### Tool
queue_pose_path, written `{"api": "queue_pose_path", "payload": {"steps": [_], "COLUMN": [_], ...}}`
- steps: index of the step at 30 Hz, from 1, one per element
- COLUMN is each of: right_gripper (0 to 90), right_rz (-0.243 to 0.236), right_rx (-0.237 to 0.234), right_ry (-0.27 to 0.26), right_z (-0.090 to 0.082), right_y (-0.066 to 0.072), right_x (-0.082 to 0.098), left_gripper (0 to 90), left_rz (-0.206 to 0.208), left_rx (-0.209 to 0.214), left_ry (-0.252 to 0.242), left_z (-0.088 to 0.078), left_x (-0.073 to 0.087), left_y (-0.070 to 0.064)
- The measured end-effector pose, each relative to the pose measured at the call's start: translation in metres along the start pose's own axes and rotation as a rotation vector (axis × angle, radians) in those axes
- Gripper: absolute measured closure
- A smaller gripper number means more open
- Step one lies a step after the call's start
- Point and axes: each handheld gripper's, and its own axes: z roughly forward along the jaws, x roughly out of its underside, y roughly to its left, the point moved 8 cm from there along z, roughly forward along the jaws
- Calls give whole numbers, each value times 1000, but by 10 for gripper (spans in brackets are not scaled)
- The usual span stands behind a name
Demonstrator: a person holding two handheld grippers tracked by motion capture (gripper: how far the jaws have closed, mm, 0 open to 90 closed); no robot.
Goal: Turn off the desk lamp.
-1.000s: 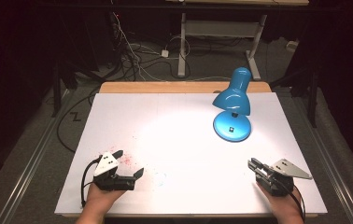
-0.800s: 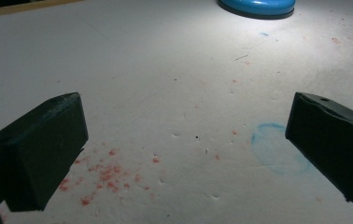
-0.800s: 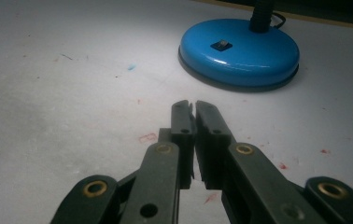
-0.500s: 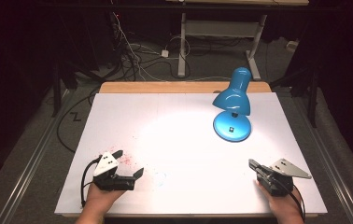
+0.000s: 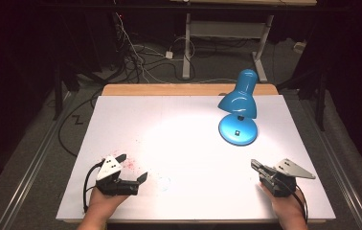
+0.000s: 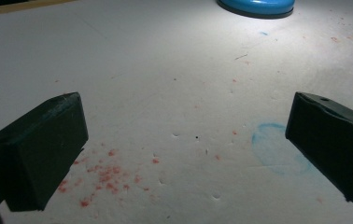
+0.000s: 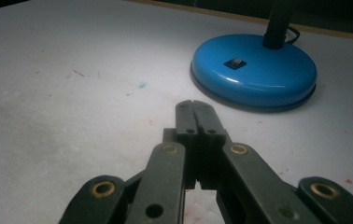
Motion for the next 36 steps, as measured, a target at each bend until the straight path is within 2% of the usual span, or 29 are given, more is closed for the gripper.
{"api": "queue_pose_path", "payload": {"steps": [6, 9, 13, 18, 24, 29, 36], "right_gripper": [900, 900, 900, 900, 900, 900, 900], "right_rz": [-12, 2, 12, 1, -3, -12, 9], "right_rx": [-6, -5, -12, -16, -3, 17, 27], "right_ry": [-2, -6, -15, -20, -26, -20, 3], "right_z": [13, 20, 29, 40, 51, 60, 76], "right_y": [0, -3, -7, -10, -13, -18, -25], "right_x": [-8, -13, -22, -37, -50, -54, -56], "left_gripper": [0, 0, 0, 0, 0, 0, 0], "left_rz": [-3, -5, -7, -9, -8, -9, -17], "left_rx": [4, 6, 9, 11, 15, 16, 19], "left_ry": [-1, -2, -3, -4, -3, -3, -3], "left_z": [0, -1, -1, -1, 0, 0, -1], "left_x": [0, 0, 1, 1, 1, 1, 2], "left_y": [0, 1, 1, 1, 1, 1, 1]}}
